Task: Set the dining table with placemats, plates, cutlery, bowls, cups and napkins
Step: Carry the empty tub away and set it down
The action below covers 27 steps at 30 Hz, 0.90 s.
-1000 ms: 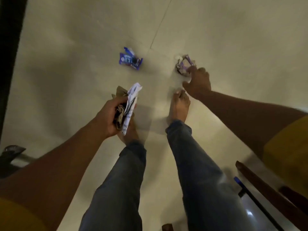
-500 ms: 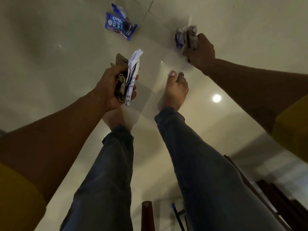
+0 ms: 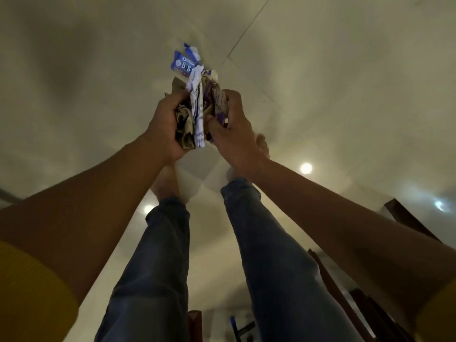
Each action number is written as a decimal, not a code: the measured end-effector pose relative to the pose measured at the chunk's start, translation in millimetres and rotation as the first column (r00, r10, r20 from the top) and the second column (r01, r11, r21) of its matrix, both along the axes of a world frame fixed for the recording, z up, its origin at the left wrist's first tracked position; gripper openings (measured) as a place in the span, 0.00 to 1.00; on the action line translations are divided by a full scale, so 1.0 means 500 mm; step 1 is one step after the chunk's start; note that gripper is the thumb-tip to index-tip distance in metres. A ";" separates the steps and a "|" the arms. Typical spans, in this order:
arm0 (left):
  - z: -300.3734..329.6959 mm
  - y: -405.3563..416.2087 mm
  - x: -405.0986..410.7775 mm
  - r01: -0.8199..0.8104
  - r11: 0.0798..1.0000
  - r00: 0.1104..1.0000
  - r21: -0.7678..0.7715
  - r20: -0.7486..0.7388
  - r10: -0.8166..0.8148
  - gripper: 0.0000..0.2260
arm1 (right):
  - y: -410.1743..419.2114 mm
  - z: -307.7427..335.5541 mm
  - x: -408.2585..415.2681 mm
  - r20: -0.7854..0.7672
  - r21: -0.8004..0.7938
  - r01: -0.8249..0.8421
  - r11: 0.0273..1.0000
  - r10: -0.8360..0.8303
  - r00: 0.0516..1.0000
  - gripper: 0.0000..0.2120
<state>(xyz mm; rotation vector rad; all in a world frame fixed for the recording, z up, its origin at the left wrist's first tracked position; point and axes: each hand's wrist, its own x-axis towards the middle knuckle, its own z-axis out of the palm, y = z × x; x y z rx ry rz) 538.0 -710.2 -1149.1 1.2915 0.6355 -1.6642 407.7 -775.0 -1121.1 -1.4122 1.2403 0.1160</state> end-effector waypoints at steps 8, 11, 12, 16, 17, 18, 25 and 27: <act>0.001 0.057 0.025 -0.121 0.993 0.990 0.010 -0.071 0.121 0.30 | 0.037 -0.038 0.052 0.014 0.111 -0.061 0.992 0.060 0.998 0.23; 0.000 0.079 0.035 -0.198 0.980 0.979 0.026 -0.035 0.199 0.26 | 0.054 -0.054 0.064 0.047 0.223 -0.090 0.971 0.082 0.996 0.24; -0.004 0.086 0.039 -0.199 0.979 0.980 0.047 -0.005 0.199 0.25 | 0.056 -0.058 0.069 0.062 0.222 -0.133 0.966 0.122 0.991 0.23; -0.017 0.131 0.045 -0.310 0.946 0.951 0.098 0.042 0.308 0.20 | 0.047 -0.074 0.089 0.040 0.115 -0.370 0.922 0.368 0.929 0.16; -0.018 0.144 0.048 -0.337 0.939 0.941 0.069 -0.016 0.339 0.20 | 0.040 -0.076 0.096 0.038 0.138 -0.416 0.899 0.415 0.909 0.18; -0.020 0.156 0.052 -0.337 0.940 0.938 0.049 -0.063 0.340 0.20 | 0.032 -0.080 0.104 0.047 0.163 -0.451 0.877 0.450 0.892 0.19; -0.051 0.191 0.063 -0.363 0.932 0.927 -0.014 -0.110 0.359 0.19 | -0.044 -0.211 0.137 -0.313 -0.327 -0.491 0.808 0.397 0.863 0.22; -0.064 0.199 0.065 -0.362 0.932 0.929 -0.039 -0.104 0.356 0.19 | -0.068 -0.267 0.149 -0.434 -0.378 -0.608 0.698 0.447 0.782 0.30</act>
